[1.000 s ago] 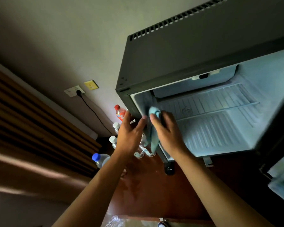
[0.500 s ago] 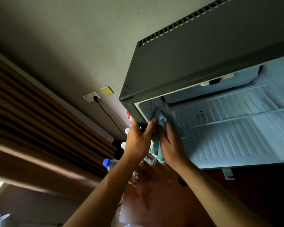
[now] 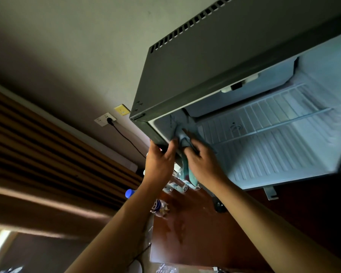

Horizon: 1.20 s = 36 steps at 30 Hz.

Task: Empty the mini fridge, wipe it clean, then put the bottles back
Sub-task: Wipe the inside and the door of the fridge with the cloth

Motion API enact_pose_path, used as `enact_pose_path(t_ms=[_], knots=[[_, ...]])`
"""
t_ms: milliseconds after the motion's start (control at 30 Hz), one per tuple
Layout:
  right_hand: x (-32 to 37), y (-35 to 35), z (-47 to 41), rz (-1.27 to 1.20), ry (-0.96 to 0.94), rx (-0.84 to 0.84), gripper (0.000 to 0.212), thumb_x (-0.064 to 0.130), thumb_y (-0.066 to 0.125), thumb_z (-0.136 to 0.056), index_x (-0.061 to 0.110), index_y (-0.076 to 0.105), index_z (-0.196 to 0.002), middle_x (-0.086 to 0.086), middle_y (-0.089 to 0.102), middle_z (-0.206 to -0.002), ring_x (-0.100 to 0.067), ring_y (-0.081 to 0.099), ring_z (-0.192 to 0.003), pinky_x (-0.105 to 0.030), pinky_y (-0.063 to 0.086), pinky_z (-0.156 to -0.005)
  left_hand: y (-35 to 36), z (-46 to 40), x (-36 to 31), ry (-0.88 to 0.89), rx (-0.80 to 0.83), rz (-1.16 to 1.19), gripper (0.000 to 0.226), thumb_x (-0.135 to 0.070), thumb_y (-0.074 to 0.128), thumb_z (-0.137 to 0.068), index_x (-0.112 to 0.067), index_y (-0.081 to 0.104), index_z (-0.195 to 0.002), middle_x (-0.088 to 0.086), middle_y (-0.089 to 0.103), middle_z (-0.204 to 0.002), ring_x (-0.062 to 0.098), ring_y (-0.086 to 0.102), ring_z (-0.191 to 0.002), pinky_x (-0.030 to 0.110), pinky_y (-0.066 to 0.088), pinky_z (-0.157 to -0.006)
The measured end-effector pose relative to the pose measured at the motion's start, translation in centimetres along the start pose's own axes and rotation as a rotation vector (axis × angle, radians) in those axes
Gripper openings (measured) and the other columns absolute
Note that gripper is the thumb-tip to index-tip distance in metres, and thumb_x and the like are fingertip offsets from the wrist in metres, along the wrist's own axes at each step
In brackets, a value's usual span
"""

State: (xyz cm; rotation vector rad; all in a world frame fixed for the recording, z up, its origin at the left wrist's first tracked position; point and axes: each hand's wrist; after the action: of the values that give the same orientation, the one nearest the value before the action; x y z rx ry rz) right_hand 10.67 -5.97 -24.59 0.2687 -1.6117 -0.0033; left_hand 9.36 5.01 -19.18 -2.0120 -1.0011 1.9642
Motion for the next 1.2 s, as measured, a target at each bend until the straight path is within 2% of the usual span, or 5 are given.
enact_pose_path(t_ms=[233, 400, 633, 800, 1200], knots=[[0.5, 1.0, 0.4, -0.243, 0.094, -0.073, 0.030, 0.022, 0.037, -0.099, 0.031, 0.064, -0.091, 0.001, 0.067, -0.094, 0.002, 0.063, -0.076, -0.021, 0.051, -0.069, 0.0, -0.1, 0.0, -0.007, -0.022, 0.009, 0.030, -0.031, 0.064, -0.095, -0.004, 0.060, -0.107, 0.010, 0.072, -0.086, 0.027, 0.069, -0.075, 0.038, 0.055, -0.061], [-0.3, 2.0, -0.1, -0.026, -0.109, -0.061, 0.046, 0.019, 0.036, -0.102, 0.025, 0.038, -0.148, -0.004, 0.042, -0.149, 0.011, 0.047, -0.113, 0.002, 0.037, -0.086, 0.0, 0.3, -0.3, 0.005, 0.010, 0.033, 0.037, -0.037, 0.065, -0.089, -0.005, 0.062, -0.107, 0.009, 0.073, -0.087, 0.032, 0.070, -0.080, 0.055, 0.057, -0.073], [-1.0, 1.2, -4.5, 0.003, -0.110, 0.001, 0.049, 0.014, 0.039, -0.102, 0.024, 0.032, -0.150, -0.008, 0.049, -0.142, -0.013, 0.054, -0.118, -0.012, 0.044, -0.091, -0.1, 0.1, 0.1, -0.011, -0.001, -0.050, 0.028, -0.042, 0.065, -0.085, -0.018, 0.060, -0.099, -0.005, 0.073, -0.077, 0.017, 0.071, -0.068, 0.051, 0.059, -0.071], [-0.9, 1.1, -6.2, 0.026, -0.082, 0.007, 0.047, 0.018, 0.038, -0.103, 0.026, 0.034, -0.148, 0.003, 0.054, -0.108, 0.030, 0.050, -0.078, 0.007, 0.036, -0.064, -0.3, 0.3, -0.2, -0.001, 0.016, -0.075, 0.020, -0.038, 0.065, -0.088, -0.023, 0.056, -0.098, -0.010, 0.072, -0.074, 0.015, 0.070, -0.064, 0.050, 0.059, -0.068], [-1.4, 0.5, -2.7, 0.024, -0.060, 0.109, 0.047, 0.029, 0.039, -0.104, 0.031, 0.031, -0.149, -0.006, 0.051, -0.138, -0.015, 0.056, -0.117, -0.015, 0.047, -0.083, 0.1, 0.4, -1.1, -0.065, -0.029, -0.044, 0.034, -0.030, 0.066, -0.092, 0.000, 0.062, -0.108, 0.016, 0.071, -0.093, 0.036, 0.069, -0.083, 0.056, 0.057, -0.075]])
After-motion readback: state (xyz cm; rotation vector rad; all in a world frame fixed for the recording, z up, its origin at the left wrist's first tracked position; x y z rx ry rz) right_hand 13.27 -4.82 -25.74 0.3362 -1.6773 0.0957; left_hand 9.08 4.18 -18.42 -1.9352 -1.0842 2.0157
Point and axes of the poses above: each hand's wrist, its own z-axis away from the middle knuckle, its own y-axis out of the palm, x = y × z
